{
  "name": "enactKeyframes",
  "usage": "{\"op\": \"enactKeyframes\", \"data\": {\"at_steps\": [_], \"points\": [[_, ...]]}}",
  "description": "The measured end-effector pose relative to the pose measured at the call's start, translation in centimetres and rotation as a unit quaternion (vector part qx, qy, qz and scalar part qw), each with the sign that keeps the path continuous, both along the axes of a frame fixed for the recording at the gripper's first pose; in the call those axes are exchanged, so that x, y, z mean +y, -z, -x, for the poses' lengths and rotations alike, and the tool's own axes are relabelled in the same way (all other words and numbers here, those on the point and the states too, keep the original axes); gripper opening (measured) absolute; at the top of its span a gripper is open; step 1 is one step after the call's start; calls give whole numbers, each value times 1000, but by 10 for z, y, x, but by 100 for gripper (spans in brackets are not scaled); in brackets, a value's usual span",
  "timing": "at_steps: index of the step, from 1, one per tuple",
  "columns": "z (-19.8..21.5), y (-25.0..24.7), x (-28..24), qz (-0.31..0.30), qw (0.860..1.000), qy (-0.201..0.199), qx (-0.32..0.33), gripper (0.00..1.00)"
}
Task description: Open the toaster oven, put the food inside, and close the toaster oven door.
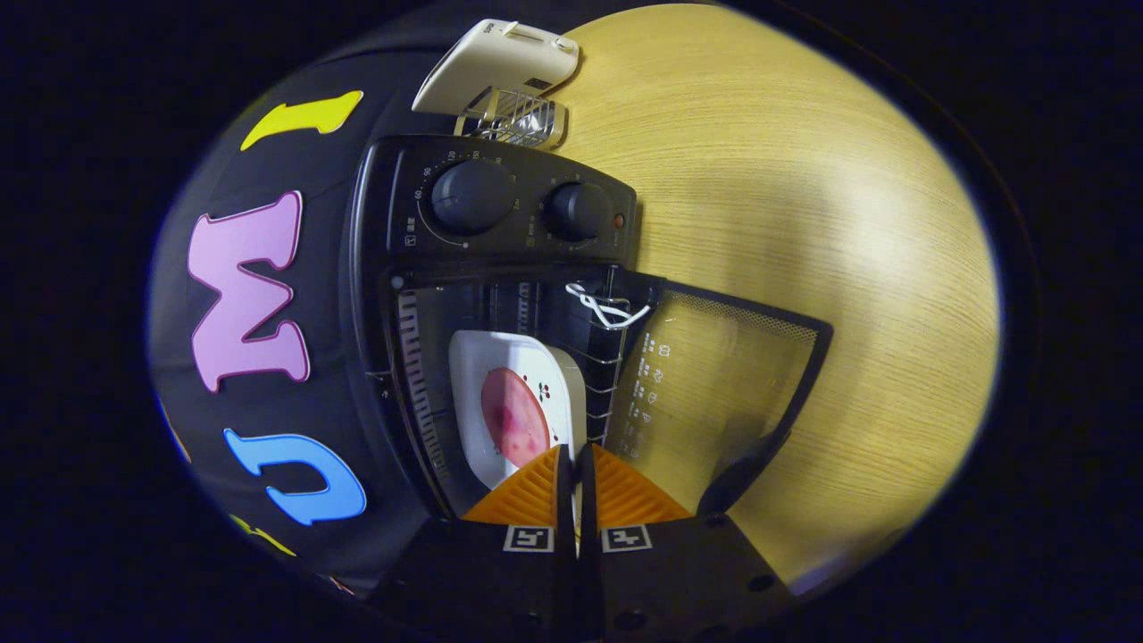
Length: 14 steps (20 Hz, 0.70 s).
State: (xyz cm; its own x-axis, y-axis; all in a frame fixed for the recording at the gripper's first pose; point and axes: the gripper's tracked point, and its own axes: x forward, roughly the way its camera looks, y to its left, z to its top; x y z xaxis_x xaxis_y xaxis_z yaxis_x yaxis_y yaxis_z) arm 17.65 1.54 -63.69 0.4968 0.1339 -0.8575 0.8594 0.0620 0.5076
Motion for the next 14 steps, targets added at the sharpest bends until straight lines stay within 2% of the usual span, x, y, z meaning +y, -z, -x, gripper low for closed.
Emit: {"op": "enactKeyframes", "data": {"at_steps": [3, 6, 10, 13, 14], "points": [[-25, 9, 5, 5, 999, 49, -6, 5], [-41, 21, 21, -7, 997, 73, -1, 5], [-46, 35, 27, -3, 995, 95, 8, 5], [-48, 42, 22, 7, 996, 88, 7, 6], [-50, 40, 18, 5, 996, 90, 2, 9]]}}
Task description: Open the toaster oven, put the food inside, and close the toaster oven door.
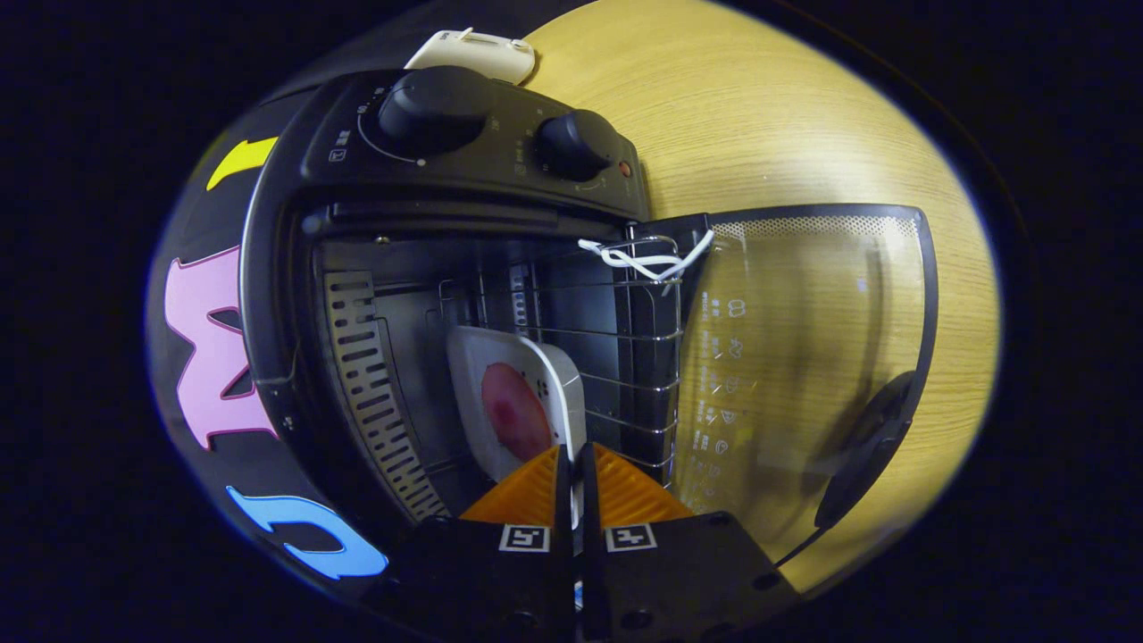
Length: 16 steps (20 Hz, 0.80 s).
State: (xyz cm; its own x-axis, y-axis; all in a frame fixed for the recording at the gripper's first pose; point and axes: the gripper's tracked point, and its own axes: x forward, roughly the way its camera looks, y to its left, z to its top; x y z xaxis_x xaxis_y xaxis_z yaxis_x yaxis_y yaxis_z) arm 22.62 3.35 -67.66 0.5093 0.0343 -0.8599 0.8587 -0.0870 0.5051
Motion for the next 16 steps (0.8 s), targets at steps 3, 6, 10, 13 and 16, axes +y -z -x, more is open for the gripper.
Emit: {"op": "enactKeyframes", "data": {"at_steps": [3, 6, 10, 13, 16], "points": [[1, -3, -3, -1, 1000, 2, 0, 26], [8, -14, 1, -2, 1000, -14, -8, 30], [40, -29, 13, -5, 997, -79, -16, 57], [73, -40, 14, 34, 986, -165, -16, 78], [99, -51, 8, 83, 966, -245, -20, 91]]}}
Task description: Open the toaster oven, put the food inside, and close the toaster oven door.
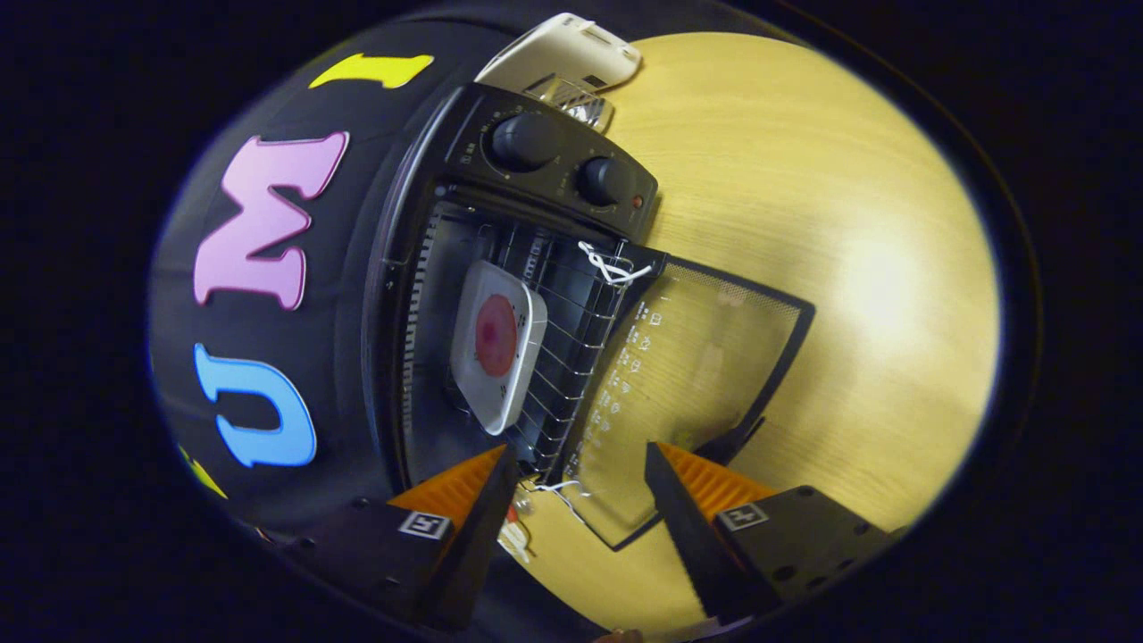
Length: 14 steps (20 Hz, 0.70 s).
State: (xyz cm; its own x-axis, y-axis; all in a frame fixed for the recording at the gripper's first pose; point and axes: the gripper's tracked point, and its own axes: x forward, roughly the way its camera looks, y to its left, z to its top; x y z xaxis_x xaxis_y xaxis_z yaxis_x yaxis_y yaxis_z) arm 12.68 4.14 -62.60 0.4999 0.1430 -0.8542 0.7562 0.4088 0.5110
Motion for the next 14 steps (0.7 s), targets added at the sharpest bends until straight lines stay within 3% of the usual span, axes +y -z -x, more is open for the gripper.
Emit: {"op": "enactKeyframes", "data": {"at_steps": [1, 5, 9, 14], "points": [[4, -7, -5, 20, 999, -32, -9, 98], [28, -29, -11, 119, 975, -183, -35, 99], [53, -26, -12, 216, 930, -295, -35, 99], [85, 6, 8, 257, 878, -403, -21, 99]]}}
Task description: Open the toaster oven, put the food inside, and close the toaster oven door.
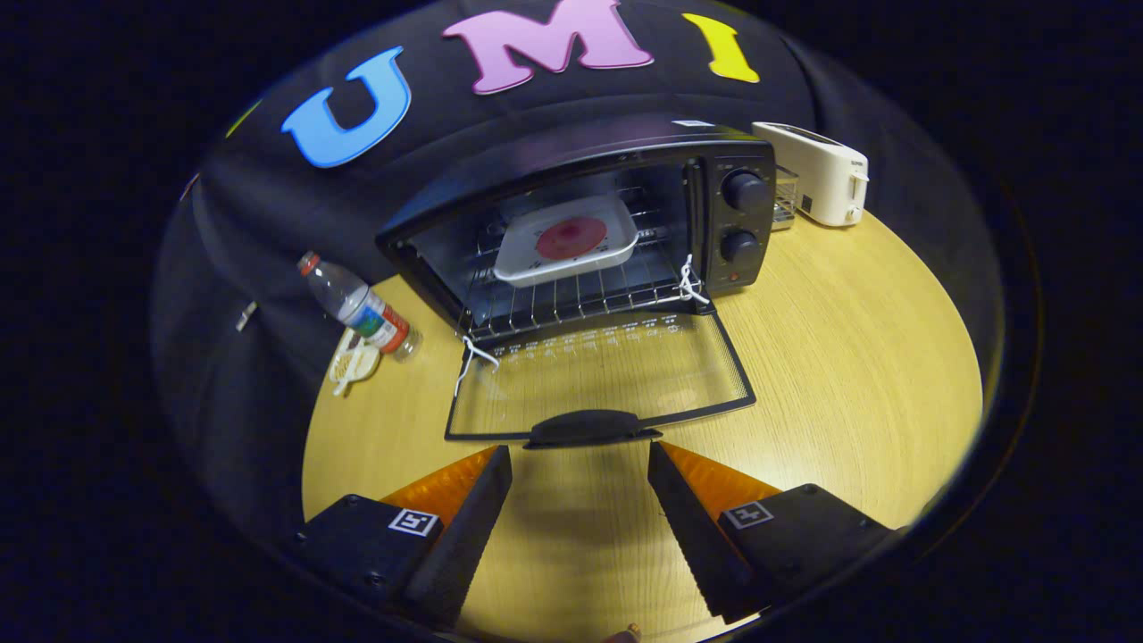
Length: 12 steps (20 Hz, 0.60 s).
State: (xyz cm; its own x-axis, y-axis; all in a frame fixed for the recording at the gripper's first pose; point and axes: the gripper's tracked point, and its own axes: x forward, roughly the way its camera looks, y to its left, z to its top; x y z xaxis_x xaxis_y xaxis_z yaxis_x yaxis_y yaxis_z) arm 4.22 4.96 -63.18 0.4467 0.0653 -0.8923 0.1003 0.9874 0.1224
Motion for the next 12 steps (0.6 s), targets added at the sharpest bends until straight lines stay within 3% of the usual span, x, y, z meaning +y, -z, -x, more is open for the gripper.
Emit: {"op": "enactKeyframes", "data": {"at_steps": [6, 12], "points": [[22, 47, -5, 77, 995, -49, 41, 100], [8, 70, -4, 90, 995, -14, 51, 100]]}}
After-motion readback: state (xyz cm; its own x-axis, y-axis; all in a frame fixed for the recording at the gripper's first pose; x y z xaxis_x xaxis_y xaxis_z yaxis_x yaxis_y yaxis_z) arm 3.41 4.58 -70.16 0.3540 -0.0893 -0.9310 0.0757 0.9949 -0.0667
